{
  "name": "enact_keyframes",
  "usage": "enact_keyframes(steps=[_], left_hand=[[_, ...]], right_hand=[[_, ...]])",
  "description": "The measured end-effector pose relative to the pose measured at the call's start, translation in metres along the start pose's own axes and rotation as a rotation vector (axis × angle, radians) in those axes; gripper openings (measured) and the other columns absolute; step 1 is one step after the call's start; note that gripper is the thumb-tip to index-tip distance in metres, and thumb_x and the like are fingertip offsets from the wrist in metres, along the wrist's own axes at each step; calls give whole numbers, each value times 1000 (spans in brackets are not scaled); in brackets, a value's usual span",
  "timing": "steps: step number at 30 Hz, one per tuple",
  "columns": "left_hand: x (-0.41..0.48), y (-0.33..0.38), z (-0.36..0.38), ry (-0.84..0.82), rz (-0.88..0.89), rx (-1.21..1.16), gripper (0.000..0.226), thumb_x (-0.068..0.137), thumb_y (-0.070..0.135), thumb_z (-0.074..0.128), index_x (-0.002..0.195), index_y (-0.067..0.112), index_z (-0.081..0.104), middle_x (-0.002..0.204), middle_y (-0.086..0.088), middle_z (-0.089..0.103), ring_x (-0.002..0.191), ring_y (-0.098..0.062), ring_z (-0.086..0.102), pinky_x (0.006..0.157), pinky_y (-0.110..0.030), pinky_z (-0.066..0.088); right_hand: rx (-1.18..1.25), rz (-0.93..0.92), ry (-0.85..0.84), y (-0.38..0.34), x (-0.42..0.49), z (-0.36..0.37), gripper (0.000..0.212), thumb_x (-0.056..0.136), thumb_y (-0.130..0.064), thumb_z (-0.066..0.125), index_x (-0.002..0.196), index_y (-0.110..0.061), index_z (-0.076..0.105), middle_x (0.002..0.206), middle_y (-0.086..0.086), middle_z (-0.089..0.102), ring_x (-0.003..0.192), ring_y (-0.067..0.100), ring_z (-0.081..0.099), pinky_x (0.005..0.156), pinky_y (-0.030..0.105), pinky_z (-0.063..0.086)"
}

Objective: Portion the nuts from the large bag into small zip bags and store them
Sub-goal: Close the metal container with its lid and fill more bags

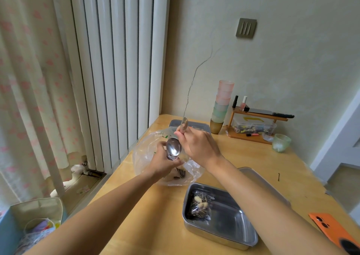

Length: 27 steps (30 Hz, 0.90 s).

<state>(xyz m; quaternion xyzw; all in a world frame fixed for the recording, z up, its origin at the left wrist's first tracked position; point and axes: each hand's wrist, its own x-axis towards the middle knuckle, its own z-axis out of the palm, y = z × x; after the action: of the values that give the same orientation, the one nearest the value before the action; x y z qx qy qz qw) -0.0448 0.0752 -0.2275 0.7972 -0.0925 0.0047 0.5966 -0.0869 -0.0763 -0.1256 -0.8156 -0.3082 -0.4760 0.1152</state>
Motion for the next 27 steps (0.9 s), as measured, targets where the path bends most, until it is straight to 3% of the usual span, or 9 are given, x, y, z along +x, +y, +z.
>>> enact_keyframes(steps=[3, 5, 8, 10, 12, 15, 18, 22, 27], left_hand=[[0, -4, -3, 7, 19, -7, 95, 74, 29, 91, 142, 27, 24, 115, -6, 66, 99, -18, 70, 91, -38, 58], [-1, -5, -5, 3, 1, -9, 98, 78, 26, 89, 146, 31, 19, 106, -11, 70, 91, -18, 72, 86, -35, 59], [-3, -4, -6, 27, 12, 116, 80, 86, 23, 79, 143, 26, 24, 88, -11, 69, 74, -20, 68, 68, -34, 57], [-3, -2, -9, 74, 48, 314, 57, 88, 23, 71, 135, 20, 37, 85, -7, 68, 74, -20, 66, 69, -39, 58], [-5, 1, -13, 93, 36, 527, 39, 90, 24, 64, 125, 18, 48, 97, -5, 68, 84, -22, 65, 77, -43, 59], [-8, -1, -18, 45, -95, 752, 37, 94, 27, 60, 125, 12, 47, 122, -10, 58, 106, -31, 60, 88, -40, 52], [-10, -7, -19, 100, -186, 790, 34, 97, 22, 56, 126, 7, 47, 129, -14, 54, 116, -34, 56, 91, -40, 47], [-6, -11, -26, 188, -208, 827, 29, 94, 12, 52, 123, 9, 53, 123, -10, 62, 113, -31, 59, 88, -38, 48], [-2, -17, -34, 169, -180, 893, 25, 91, 9, 47, 115, 12, 54, 114, -8, 65, 103, -31, 61, 80, -38, 46]], right_hand=[[12, 89, -37, 1, -2, 0, 38, 108, -33, 43, 99, -6, 69, 67, 7, 67, 54, 32, 64, 44, 38, 53], [-46, 142, 9, 2, -2, -2, 36, 107, -30, 45, 93, -6, 68, 62, 7, 65, 49, 29, 61, 43, 33, 51], [-106, 254, -44, 4, -4, -4, 29, 108, -23, 50, 90, -6, 67, 63, 7, 63, 51, 30, 61, 44, 30, 43], [-115, 346, -160, 7, -10, -1, 32, 111, -26, 45, 95, -7, 65, 67, 6, 63, 58, 30, 62, 51, 29, 38], [-114, 421, -239, 9, -17, 1, 35, 112, -30, 40, 99, -8, 64, 72, 7, 63, 62, 27, 60, 55, 29, 38], [-116, 486, -277, 7, -24, 1, 33, 112, -31, 38, 91, -12, 56, 71, 8, 62, 61, 27, 55, 56, 31, 37], [-108, 548, -322, 4, -31, 5, 36, 112, -31, 38, 82, -15, 49, 67, 3, 57, 58, 26, 54, 54, 30, 36], [-118, 628, -317, 9, -36, 5, 40, 112, -30, 39, 82, -11, 57, 70, 8, 62, 60, 29, 58, 54, 31, 38], [-143, 621, -270, 13, -39, -3, 39, 112, -27, 41, 78, -13, 55, 66, 2, 55, 57, 23, 51, 44, 20, 23]])
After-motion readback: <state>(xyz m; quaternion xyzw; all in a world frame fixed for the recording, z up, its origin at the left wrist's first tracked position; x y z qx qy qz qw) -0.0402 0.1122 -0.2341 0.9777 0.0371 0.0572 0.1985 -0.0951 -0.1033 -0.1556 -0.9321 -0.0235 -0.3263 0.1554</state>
